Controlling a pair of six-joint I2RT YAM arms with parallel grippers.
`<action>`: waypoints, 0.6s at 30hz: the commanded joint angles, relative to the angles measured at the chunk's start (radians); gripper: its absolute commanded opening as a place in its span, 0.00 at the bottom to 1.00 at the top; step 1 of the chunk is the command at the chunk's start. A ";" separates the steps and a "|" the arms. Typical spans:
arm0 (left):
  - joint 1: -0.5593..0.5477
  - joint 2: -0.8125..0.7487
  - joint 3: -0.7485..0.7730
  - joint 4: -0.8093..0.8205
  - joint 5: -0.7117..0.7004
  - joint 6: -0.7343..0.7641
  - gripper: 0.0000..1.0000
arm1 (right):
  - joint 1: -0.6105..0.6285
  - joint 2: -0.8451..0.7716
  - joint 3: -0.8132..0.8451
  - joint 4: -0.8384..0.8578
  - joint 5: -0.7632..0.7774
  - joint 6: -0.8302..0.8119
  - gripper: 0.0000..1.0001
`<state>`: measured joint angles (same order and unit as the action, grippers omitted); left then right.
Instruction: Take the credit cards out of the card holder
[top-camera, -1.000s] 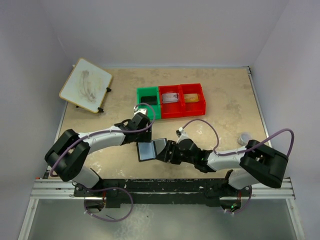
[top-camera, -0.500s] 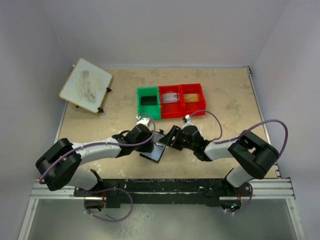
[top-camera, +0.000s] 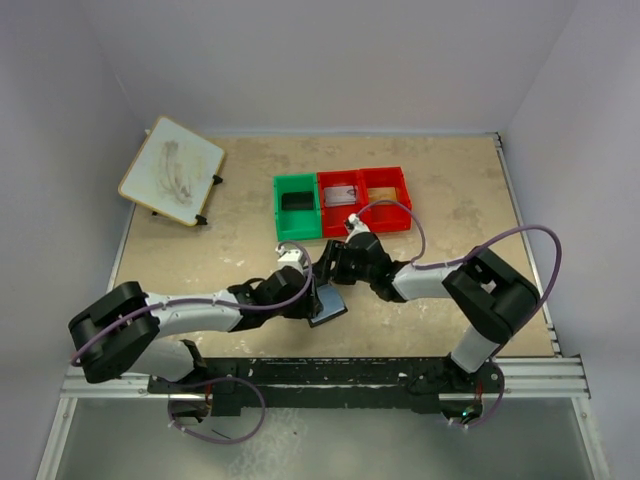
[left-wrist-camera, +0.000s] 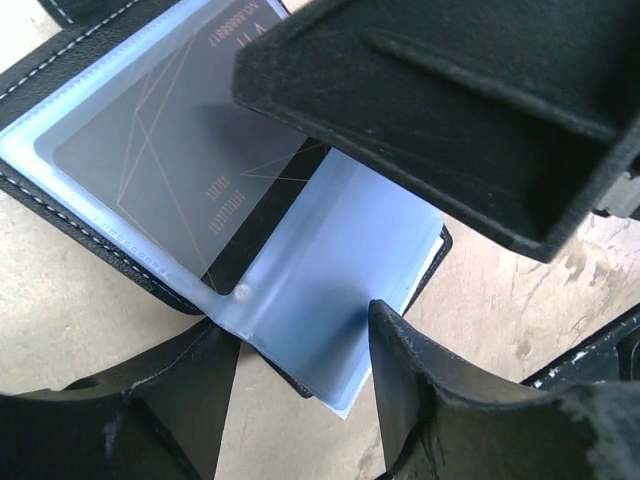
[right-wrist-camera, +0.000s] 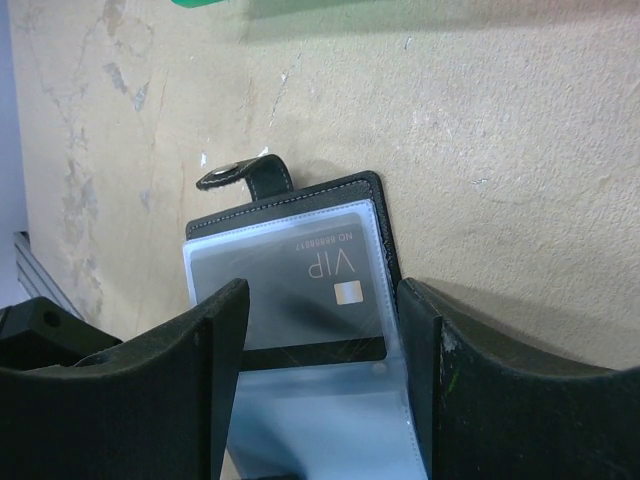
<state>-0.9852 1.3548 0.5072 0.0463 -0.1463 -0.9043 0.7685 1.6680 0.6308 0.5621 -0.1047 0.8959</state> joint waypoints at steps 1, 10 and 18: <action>-0.033 0.020 -0.017 -0.070 -0.032 -0.041 0.53 | 0.018 0.013 0.020 -0.153 -0.038 -0.060 0.64; -0.036 -0.123 0.030 -0.336 -0.260 -0.049 0.62 | 0.018 -0.053 0.059 -0.304 0.095 -0.082 0.66; -0.036 -0.072 0.040 -0.213 -0.181 -0.015 0.57 | 0.018 0.008 0.114 -0.289 0.073 -0.105 0.67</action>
<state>-1.0218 1.2415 0.5098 -0.2352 -0.3664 -0.9394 0.7849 1.6299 0.7048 0.3359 -0.0513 0.8288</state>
